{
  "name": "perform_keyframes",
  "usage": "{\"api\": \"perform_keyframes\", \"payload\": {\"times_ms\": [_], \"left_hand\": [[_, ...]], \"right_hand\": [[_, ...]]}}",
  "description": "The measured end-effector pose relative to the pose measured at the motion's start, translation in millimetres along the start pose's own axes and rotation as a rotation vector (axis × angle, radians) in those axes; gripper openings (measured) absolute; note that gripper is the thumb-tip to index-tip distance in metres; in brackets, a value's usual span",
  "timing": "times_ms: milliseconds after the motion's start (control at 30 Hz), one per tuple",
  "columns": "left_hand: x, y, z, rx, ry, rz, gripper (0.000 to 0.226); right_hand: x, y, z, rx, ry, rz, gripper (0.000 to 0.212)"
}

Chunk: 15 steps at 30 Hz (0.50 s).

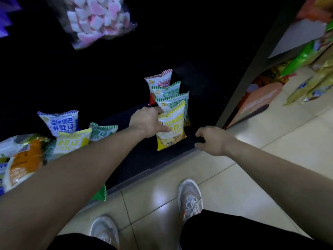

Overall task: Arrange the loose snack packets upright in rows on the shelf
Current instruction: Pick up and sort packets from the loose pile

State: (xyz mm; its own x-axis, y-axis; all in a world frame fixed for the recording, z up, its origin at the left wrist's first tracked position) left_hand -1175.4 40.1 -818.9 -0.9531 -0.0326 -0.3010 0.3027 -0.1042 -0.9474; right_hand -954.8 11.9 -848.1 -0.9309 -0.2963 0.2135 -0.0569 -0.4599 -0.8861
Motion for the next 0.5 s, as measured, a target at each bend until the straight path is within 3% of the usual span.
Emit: {"api": "perform_keyframes", "payload": {"times_ms": [333, 500], "left_hand": [[-47.0, 48.7, -34.2, -0.035, 0.004, -0.066, 0.067], [-68.0, 64.1, -35.5, 0.033, 0.031, -0.158, 0.063]], "right_hand": [[-29.2, 19.8, 1.8, 0.036, 0.031, -0.017, 0.040], [-24.6, 22.4, 6.2, 0.038, 0.006, 0.004, 0.038]]}}
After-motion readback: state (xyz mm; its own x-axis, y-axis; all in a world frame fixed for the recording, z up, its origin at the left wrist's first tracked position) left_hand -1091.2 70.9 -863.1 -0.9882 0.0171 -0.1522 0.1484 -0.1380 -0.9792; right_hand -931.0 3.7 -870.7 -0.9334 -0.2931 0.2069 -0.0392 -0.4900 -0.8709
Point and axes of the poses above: each hand's wrist, its own z-axis away from the middle knuckle, its own y-axis out of the palm, x = y × z, the point moved 8 cm from there along -z, towards the middle knuckle, and after that the axes turned 1 degree about z, right-handed, at the moved point
